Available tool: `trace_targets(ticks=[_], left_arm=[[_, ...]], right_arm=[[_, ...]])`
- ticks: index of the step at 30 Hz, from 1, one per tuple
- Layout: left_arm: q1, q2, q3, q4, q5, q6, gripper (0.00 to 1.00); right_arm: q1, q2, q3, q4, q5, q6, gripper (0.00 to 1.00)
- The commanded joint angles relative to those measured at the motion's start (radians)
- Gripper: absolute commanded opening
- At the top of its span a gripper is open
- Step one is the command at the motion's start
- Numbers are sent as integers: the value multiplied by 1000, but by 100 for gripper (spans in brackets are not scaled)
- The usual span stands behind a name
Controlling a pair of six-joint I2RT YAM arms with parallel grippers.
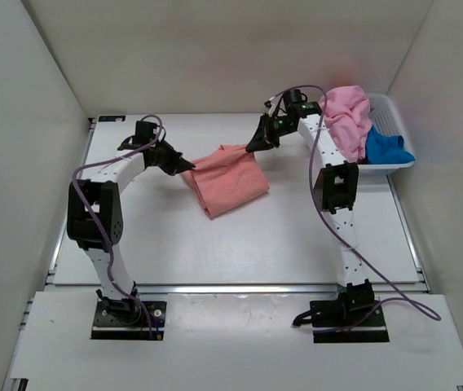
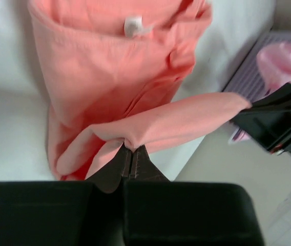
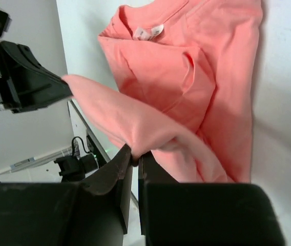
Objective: Fold and stack the t-shirts
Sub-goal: Fold the long partially folded tshirt into a neat square
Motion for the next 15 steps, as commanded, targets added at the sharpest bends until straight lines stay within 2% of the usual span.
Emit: trace_targets(ticks=[1,3,5,6,8,10,12,15], left_arm=[[58,7,84,42,-107,-3,0],[73,27,98,51,-130,-3,0],[77,39,104,68,-145,-2,4],[81,50,104,73,-156,-2,10],[81,79,83,111,-133,-9,13],[84,102,72,164,-87,-13,23],[89,111,48,264,-58,-35,31],[101,88,-18,413,-38,-85,40]], right_arm=[[15,58,126,-42,-26,35,0],[18,55,106,48,-32,55,0],[30,52,82,154,-50,97,0],[32,49,50,217,-52,123,0],[38,41,17,312,-52,154,4],[41,44,14,389,-35,176,13],[44,53,42,411,5,158,37],[42,41,107,411,84,118,57]])
